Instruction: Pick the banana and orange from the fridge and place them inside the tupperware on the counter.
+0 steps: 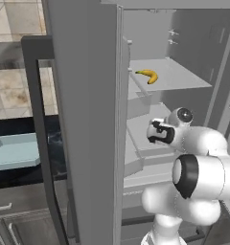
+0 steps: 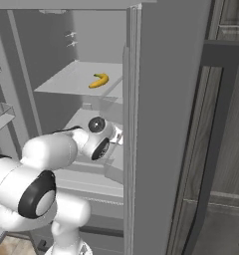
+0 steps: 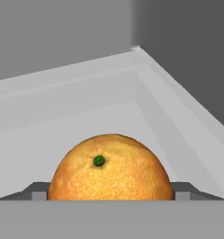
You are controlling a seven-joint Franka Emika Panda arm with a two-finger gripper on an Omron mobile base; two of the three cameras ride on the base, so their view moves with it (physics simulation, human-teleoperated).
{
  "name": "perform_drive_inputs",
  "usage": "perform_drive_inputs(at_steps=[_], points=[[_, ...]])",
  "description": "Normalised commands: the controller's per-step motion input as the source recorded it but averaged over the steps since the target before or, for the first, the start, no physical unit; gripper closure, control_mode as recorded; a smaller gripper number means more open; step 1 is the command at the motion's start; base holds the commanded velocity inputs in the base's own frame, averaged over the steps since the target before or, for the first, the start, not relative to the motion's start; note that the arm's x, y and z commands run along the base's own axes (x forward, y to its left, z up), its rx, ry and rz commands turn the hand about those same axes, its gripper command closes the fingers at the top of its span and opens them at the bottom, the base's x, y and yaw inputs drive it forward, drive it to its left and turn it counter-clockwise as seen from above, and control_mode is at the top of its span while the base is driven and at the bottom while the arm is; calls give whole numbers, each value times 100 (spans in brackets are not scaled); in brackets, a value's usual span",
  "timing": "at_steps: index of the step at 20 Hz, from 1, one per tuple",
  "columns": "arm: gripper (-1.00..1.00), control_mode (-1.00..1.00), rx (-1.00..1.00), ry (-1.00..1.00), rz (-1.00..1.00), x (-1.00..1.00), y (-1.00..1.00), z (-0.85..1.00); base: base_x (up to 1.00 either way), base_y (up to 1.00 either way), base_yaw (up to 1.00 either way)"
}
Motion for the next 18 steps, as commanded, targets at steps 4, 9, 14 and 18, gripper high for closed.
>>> perform_drive_inputs(at_steps=[4, 9, 14, 18], points=[[100, -100, 0, 3, 0, -32, 3, 58, 0, 0, 0], [100, -100, 0, 0, 0, -57, 13, 13, 0, 0, 0], [100, -100, 0, 0, 0, -78, 13, 6, 0, 0, 0], [100, -100, 0, 0, 0, -63, 10, 49, 0, 0, 0]])
